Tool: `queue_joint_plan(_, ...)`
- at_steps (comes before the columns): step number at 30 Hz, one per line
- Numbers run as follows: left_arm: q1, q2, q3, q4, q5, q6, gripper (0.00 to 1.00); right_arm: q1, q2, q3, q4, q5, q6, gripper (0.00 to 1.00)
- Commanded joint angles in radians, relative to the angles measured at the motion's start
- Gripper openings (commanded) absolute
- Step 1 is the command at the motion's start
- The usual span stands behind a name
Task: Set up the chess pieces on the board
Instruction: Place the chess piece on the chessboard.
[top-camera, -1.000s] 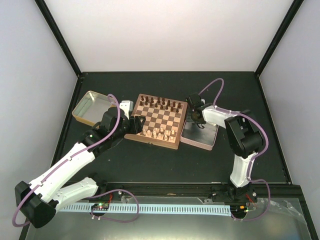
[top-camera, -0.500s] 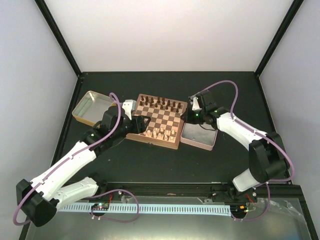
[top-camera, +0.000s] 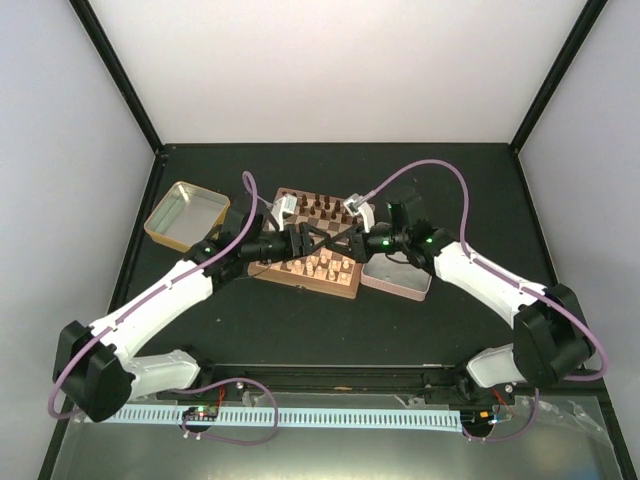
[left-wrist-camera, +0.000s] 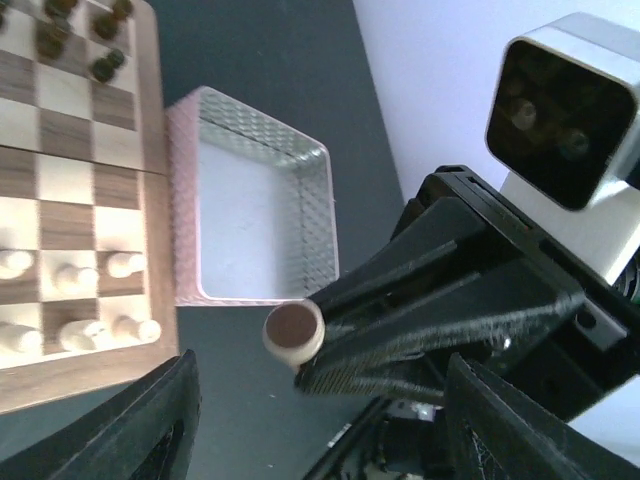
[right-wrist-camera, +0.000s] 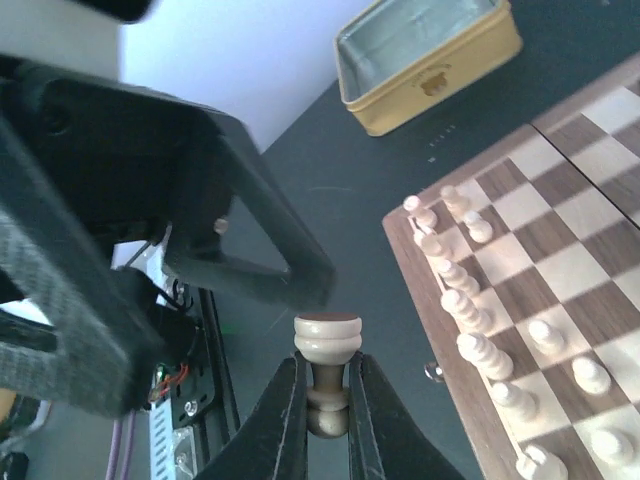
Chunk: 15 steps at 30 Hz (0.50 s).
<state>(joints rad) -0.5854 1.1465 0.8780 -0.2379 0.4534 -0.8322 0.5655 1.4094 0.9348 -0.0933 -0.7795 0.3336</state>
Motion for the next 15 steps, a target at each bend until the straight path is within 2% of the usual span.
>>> queue_joint_plan(1, 0.009, 0.042, 0.047, 0.096, 0.181, -0.104, 0.66, 0.035, -0.024, 0.027, 0.054, -0.047, -0.124, 0.03)
queue_joint_plan(4, 0.009, 0.038, 0.035, 0.120, 0.167, -0.123, 0.57, 0.046, -0.026, 0.044, 0.049, -0.034, -0.140, 0.02)
queue_joint_plan(9, 0.010, 0.029, 0.020, 0.115, 0.146, -0.139, 0.34, 0.050, -0.023, 0.049, 0.061, -0.018, -0.127, 0.02)
queue_joint_plan(12, 0.009, 0.028, 0.004, 0.134, 0.146, -0.161, 0.26, 0.050, -0.024, 0.049, 0.073, -0.014, -0.115, 0.02)
queue_joint_plan(15, 0.010, 0.031, -0.006, 0.153, 0.148, -0.180, 0.23, 0.050, -0.027, 0.049, 0.082, -0.018, -0.113, 0.02)
